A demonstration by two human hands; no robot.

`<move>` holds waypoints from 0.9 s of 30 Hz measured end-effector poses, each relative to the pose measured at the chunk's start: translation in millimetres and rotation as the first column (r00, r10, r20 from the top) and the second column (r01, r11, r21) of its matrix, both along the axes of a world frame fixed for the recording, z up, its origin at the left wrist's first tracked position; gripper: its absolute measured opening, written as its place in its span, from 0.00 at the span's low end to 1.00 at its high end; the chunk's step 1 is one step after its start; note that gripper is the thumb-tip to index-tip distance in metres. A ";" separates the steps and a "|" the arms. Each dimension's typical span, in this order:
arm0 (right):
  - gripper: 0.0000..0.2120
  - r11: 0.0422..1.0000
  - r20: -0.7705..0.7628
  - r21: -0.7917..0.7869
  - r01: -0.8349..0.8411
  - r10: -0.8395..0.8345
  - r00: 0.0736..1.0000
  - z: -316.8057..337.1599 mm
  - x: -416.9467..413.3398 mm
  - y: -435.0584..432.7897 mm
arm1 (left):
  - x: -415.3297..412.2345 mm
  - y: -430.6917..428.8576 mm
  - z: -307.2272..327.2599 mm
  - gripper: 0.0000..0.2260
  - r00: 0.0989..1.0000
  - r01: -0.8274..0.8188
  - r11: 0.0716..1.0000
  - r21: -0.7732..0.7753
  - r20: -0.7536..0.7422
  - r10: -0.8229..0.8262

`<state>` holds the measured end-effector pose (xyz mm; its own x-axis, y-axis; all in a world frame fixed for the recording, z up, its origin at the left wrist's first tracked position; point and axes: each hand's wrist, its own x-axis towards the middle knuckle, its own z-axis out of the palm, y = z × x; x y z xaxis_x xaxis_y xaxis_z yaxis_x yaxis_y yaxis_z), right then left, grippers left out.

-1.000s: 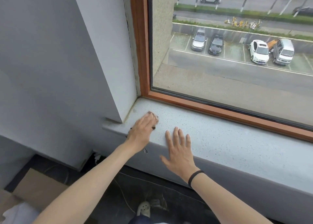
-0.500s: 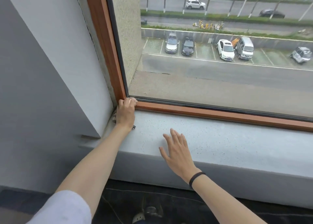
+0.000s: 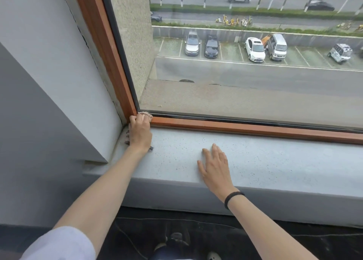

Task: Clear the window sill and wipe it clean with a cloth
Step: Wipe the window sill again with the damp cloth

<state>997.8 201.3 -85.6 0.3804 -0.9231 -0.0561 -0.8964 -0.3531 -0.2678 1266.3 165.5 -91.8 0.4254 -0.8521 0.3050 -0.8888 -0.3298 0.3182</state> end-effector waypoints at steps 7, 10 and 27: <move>0.28 0.979 -0.061 0.193 -0.071 0.084 0.995 -6.2 -19.4 -3.9 | -89.9 -16.8 3.8 0.18 1.000 0.017 0.998 -0.058 -0.014 -0.017; 0.28 0.979 -0.062 0.197 -0.061 0.075 0.995 -6.8 -27.8 -1.4 | -134.9 -19.9 5.3 0.21 0.984 0.174 0.978 -0.113 -0.016 -0.177; 0.30 0.951 -0.099 0.301 -0.067 0.102 0.990 1.2 -34.9 -0.2 | -137.0 -22.8 -0.4 0.14 0.585 0.643 0.735 0.213 0.483 -0.652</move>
